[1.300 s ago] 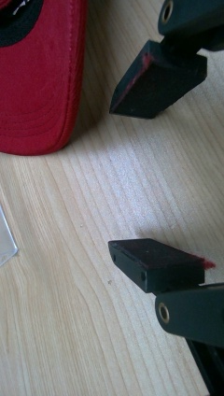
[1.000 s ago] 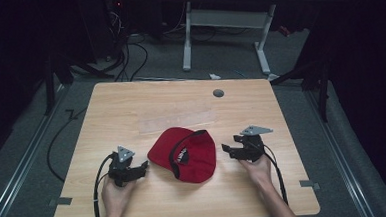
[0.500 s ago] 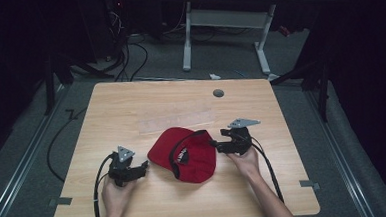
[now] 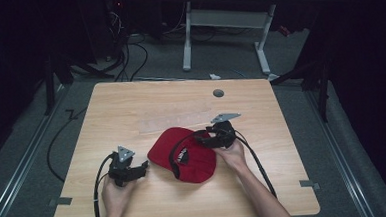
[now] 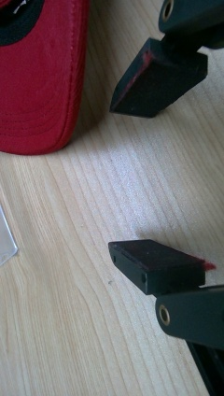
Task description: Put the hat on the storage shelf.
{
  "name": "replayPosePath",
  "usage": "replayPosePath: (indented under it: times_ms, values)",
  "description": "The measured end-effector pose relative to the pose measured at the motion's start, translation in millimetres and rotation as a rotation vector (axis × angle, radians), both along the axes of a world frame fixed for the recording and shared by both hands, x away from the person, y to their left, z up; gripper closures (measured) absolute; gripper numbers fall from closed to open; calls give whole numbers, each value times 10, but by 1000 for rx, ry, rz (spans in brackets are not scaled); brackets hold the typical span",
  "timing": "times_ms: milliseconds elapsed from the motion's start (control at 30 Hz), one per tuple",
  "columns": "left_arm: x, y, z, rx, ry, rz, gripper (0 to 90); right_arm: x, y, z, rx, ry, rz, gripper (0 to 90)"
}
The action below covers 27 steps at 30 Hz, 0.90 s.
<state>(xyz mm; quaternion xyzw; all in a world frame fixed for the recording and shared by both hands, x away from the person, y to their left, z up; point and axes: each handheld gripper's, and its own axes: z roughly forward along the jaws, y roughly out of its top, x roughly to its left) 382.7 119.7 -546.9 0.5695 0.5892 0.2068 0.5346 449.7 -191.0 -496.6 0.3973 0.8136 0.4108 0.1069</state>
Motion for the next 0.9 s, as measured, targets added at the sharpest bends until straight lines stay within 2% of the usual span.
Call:
replayPosePath:
  times_ms: [200,333,367,433,467,600,633,700,733,833,900]
  values:
    - [0,-3,0,-1,1,-1,277,108,116,-85,-19,40,36,334]
    - [0,-3,0,-1,1,-1,278,148,143,-153,6,70,56,367]
    - [0,-3,0,-1,1,0,278,165,154,-202,16,90,67,404]
    - [0,-2,-1,1,1,-1,278,175,157,-221,18,98,70,421]
    - [0,-4,0,-2,1,0,278,188,146,-250,30,107,84,466]
    - [0,-3,-1,0,1,-1,278,215,109,-303,60,129,102,533]
    - [0,-4,0,-2,1,0,278,226,93,-327,56,124,126,591]
    - [0,-4,0,-2,1,0,277,221,73,-330,60,124,143,654]
    - [0,-4,0,-2,1,0,277,221,73,-330,60,124,143,654]
    - [0,-2,-1,0,0,-1,278,192,21,-309,69,122,173,772]
    - [0,-4,0,-2,0,-1,277,180,13,-297,65,118,181,787]
